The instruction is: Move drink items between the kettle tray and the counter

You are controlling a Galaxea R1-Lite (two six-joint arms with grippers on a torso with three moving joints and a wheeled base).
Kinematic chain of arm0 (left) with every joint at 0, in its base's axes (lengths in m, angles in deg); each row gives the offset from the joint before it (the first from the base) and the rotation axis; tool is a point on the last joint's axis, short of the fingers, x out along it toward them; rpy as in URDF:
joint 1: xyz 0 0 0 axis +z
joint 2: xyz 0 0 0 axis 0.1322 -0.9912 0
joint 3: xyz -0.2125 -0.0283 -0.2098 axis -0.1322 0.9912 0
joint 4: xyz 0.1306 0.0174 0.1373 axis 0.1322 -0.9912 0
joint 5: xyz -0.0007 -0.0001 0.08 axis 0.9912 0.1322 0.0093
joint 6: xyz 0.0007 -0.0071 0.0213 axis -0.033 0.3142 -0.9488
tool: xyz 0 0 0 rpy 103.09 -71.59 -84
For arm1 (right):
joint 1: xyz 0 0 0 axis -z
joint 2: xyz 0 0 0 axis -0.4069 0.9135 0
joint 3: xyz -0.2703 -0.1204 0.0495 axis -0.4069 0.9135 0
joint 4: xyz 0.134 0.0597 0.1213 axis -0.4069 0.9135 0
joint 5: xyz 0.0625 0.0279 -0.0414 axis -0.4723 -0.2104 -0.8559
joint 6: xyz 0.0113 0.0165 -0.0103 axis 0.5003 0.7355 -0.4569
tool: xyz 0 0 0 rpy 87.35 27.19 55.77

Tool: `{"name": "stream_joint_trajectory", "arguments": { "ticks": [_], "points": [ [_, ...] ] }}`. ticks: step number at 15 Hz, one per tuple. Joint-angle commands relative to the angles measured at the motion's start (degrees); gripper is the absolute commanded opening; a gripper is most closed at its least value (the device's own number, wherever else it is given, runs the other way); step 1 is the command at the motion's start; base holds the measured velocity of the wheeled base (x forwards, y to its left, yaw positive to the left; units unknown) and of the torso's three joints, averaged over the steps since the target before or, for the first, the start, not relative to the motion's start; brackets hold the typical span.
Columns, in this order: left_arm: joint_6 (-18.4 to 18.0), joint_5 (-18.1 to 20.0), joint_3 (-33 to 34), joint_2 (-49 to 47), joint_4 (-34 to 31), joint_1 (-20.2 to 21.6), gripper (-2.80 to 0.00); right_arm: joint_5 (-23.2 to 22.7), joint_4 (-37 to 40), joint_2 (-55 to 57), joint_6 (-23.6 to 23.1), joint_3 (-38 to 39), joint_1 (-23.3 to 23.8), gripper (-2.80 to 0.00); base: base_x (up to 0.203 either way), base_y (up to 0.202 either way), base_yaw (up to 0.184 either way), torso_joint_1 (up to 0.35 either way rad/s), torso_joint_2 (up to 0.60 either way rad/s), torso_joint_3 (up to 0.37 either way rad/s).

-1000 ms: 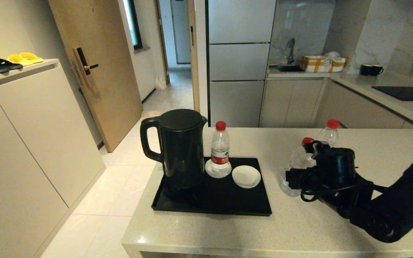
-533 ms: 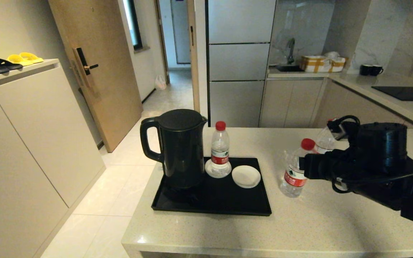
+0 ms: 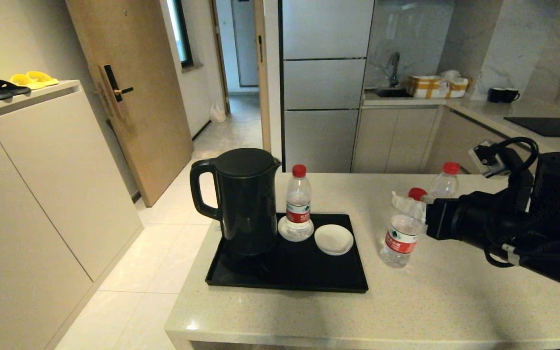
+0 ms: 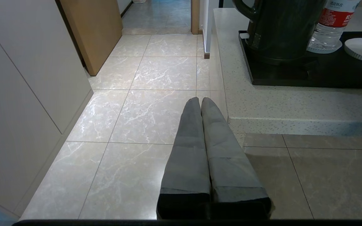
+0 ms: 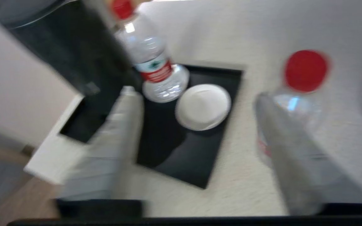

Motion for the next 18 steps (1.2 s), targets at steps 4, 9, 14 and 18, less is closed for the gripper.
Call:
{"name": "stream_joint_trajectory", "arguments": {
  "ticks": [4,9,14,18],
  "points": [
    [0.0,0.0,0.0,-0.1,0.0,0.0,-2.8,0.0,-0.2,-0.8,0.0,1.5,-3.6,-2.8,0.0,0.0,0.0,0.0,0.0,0.0],
    [0.0,0.0,0.0,-0.1,0.0,0.0,-2.8,0.0,-0.5,-0.2,0.0,1.7,-3.9,-2.8,0.0,0.0,0.0,0.0,0.0,0.0],
    [0.0,0.0,0.0,-0.1,0.0,0.0,-2.8,0.1,-0.2,-0.1,0.1,1.9,-5.0,-2.8,0.0,0.0,0.0,0.0,0.0,0.0],
    [0.0,0.0,0.0,-0.1,0.0,0.0,-2.8,0.1,-0.4,0.8,-0.1,2.4,-6.1,-2.8,0.0,0.0,0.0,0.0,0.0,0.0]
  ]
}}
